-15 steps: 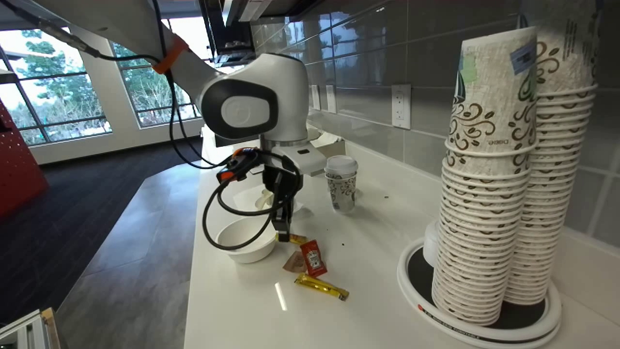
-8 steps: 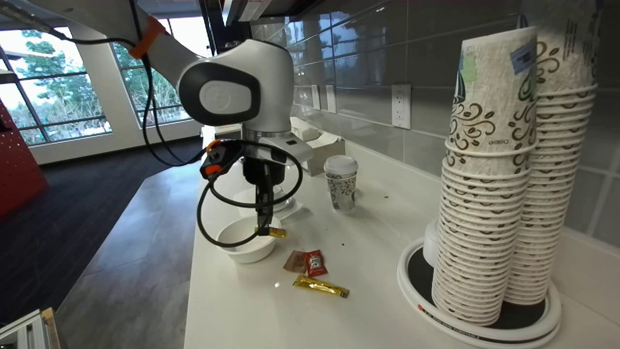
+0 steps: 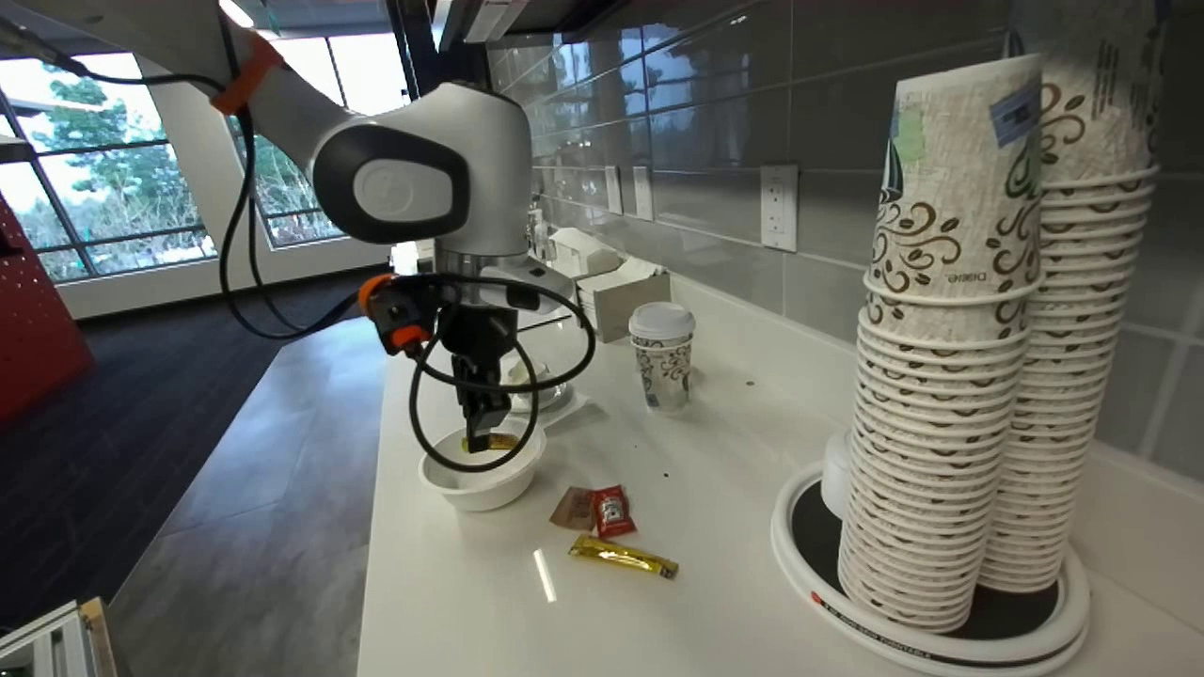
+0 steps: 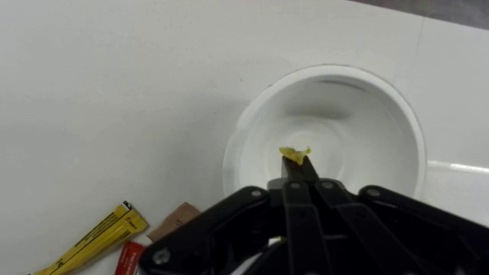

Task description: Pick up a yellow sauce package and place it in the bowl

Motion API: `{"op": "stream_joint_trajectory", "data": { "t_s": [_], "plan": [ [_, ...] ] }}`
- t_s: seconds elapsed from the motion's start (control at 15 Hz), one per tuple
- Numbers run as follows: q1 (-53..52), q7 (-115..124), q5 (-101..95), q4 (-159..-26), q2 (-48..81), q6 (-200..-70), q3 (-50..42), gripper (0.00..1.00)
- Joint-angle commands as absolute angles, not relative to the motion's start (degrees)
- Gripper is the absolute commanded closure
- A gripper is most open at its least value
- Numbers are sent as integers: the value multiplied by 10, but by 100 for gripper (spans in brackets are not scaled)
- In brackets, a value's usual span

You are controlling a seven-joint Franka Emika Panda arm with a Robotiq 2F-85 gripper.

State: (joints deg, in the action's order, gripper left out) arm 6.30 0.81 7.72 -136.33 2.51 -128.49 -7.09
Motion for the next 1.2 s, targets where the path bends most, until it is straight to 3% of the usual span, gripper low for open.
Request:
{"op": "stream_joint_trajectory", "data": {
  "t_s": [0.0,0.07,0.13,0.2,0.4,0.87,1.13],
  "plan": [
    [58,-44,89,-1385,8,-1298,-58,100],
    [57,-53,89,-1387,9,-1303,-55,100],
    [56,-60,92,-1389,8,-1303,-53,74],
    [55,-64,91,-1391,7,-1308,-51,72],
    [55,-82,110,-1400,-8,-1316,-47,54],
    [73,2,163,-1425,-88,-1321,-73,5],
    [100,91,139,-1435,-124,-1335,-92,0]
  ]
}}
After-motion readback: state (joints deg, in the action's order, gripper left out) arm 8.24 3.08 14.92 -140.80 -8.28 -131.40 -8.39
